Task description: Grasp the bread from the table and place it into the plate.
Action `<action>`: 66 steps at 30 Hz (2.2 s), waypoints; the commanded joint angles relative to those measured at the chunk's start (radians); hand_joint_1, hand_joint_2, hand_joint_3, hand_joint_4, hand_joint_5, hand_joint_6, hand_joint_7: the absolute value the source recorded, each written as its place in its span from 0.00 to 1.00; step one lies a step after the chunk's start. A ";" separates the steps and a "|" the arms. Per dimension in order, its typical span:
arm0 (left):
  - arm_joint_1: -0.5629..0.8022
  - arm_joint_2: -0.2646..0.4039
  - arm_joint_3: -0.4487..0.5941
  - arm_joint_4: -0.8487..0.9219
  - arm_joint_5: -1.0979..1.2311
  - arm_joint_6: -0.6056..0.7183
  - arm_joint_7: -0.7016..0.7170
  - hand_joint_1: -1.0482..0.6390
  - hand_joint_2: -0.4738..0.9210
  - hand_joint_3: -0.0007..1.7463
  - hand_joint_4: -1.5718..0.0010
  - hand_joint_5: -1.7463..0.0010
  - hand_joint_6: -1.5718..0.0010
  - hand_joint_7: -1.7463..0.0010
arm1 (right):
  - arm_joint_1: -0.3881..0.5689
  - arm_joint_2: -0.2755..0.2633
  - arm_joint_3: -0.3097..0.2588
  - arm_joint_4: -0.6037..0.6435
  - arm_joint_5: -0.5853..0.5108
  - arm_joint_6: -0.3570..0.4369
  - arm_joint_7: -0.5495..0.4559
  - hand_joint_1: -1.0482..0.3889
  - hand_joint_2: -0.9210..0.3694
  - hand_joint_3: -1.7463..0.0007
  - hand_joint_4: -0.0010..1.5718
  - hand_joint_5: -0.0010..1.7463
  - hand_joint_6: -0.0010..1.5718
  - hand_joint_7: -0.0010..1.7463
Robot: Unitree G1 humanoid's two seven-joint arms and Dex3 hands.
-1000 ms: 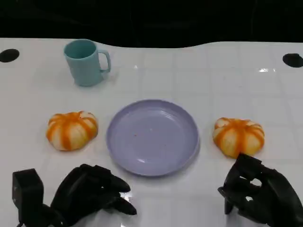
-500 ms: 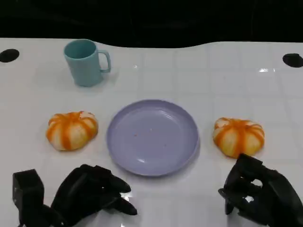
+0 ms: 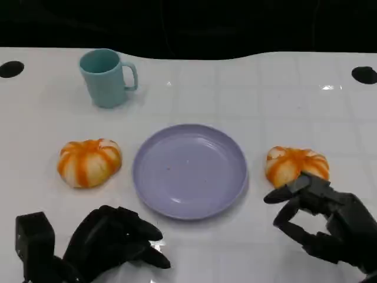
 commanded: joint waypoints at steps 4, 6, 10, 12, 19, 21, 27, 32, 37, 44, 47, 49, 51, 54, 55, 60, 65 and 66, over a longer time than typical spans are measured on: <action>0.008 0.019 0.001 -0.010 0.012 0.001 0.016 0.00 0.86 0.00 0.00 0.87 0.00 0.99 | -0.059 -0.091 -0.013 -0.084 -0.184 0.070 -0.098 0.36 0.00 0.96 0.18 0.43 0.27 0.12; 0.010 0.018 0.000 -0.015 0.012 0.002 0.017 0.00 0.87 0.00 0.00 0.87 0.00 0.99 | -0.073 -0.116 -0.011 -0.091 -0.241 0.084 -0.124 0.35 0.00 0.97 0.18 0.39 0.28 0.08; 0.015 0.016 -0.001 -0.023 0.008 0.007 0.015 0.00 0.86 0.00 0.00 0.87 0.00 0.99 | -0.105 -0.164 0.002 -0.107 -0.387 0.111 -0.191 0.34 0.01 0.98 0.17 0.31 0.26 0.02; 0.021 0.016 -0.001 -0.033 0.003 0.015 0.012 0.00 0.86 0.00 0.00 0.87 0.00 0.99 | -0.120 -0.175 0.010 -0.115 -0.436 0.133 -0.216 0.35 0.02 0.99 0.17 0.27 0.25 0.01; 0.047 0.015 -0.011 -0.074 0.015 0.007 0.023 0.00 0.87 0.00 0.00 0.88 0.00 0.99 | -0.161 -0.212 0.038 -0.144 -0.565 0.212 -0.259 0.40 0.08 1.00 0.14 0.18 0.22 0.00; 0.051 0.013 -0.011 -0.082 0.008 0.014 0.019 0.00 0.87 0.00 0.00 0.88 0.00 0.99 | -0.165 -0.224 0.051 -0.143 -0.603 0.230 -0.273 0.40 0.08 1.00 0.13 0.18 0.22 0.00; 0.057 0.015 -0.014 -0.090 0.004 0.030 0.019 0.00 0.86 0.00 0.00 0.88 0.00 0.99 | -0.193 -0.244 0.096 -0.099 -0.674 0.269 -0.306 0.39 0.07 1.00 0.10 0.17 0.19 0.00; 0.051 0.021 -0.014 -0.076 0.016 0.022 0.032 0.00 0.87 0.00 0.00 0.87 0.00 0.99 | -0.228 -0.249 0.133 -0.045 -0.706 0.286 -0.331 0.37 0.07 1.00 0.08 0.17 0.18 0.00; 0.040 0.018 -0.010 -0.065 0.010 0.022 0.029 0.00 0.87 0.00 0.00 0.88 0.00 0.99 | -0.292 -0.265 0.176 0.034 -0.742 0.298 -0.341 0.35 0.07 1.00 0.07 0.18 0.16 0.00; 0.031 0.016 -0.011 -0.053 0.013 0.025 0.037 0.00 0.86 0.00 0.00 0.87 0.00 0.98 | -0.367 -0.271 0.222 0.138 -0.763 0.310 -0.369 0.32 0.08 1.00 0.07 0.19 0.17 0.00; 0.030 0.018 -0.009 -0.049 0.012 0.023 0.034 0.00 0.86 0.00 0.00 0.87 0.00 0.98 | -0.396 -0.268 0.246 0.181 -0.771 0.324 -0.378 0.33 0.08 1.00 0.07 0.19 0.17 0.00; 0.030 0.018 -0.009 -0.050 0.011 0.024 0.034 0.00 0.86 0.00 0.00 0.87 0.00 0.98 | -0.415 -0.264 0.262 0.211 -0.775 0.333 -0.387 0.33 0.08 1.00 0.07 0.19 0.18 0.00; 0.031 0.018 -0.009 -0.053 0.011 0.026 0.034 0.00 0.86 0.00 0.00 0.87 0.00 0.99 | -0.434 -0.260 0.277 0.240 -0.780 0.342 -0.395 0.33 0.08 1.00 0.08 0.19 0.18 0.00; 0.030 0.020 -0.011 -0.049 0.017 0.011 0.032 0.00 0.87 0.00 0.00 0.88 0.00 0.99 | -0.458 -0.257 0.301 0.277 -0.785 0.356 -0.405 0.33 0.09 1.00 0.07 0.19 0.17 0.00; 0.031 0.020 -0.012 -0.050 0.017 0.012 0.033 0.00 0.87 0.00 0.00 0.88 0.00 0.99 | -0.466 -0.254 0.309 0.293 -0.787 0.362 -0.406 0.33 0.09 1.00 0.08 0.19 0.17 0.00; 0.035 0.018 -0.010 -0.056 0.010 0.017 0.028 0.00 0.87 0.00 0.00 0.88 0.00 0.99 | -0.505 -0.242 0.347 0.370 -0.787 0.379 -0.421 0.33 0.08 1.00 0.08 0.17 0.17 0.00; 0.037 0.017 -0.010 -0.059 0.003 0.024 0.022 0.00 0.86 0.00 0.00 0.87 0.00 0.99 | -0.547 -0.220 0.382 0.465 -0.790 0.388 -0.450 0.35 0.09 1.00 0.10 0.17 0.18 0.00; 0.038 0.018 -0.009 -0.060 0.002 0.026 0.020 0.00 0.86 0.00 0.00 0.87 0.00 0.99 | -0.558 -0.215 0.389 0.487 -0.790 0.388 -0.454 0.35 0.09 1.00 0.10 0.17 0.18 0.00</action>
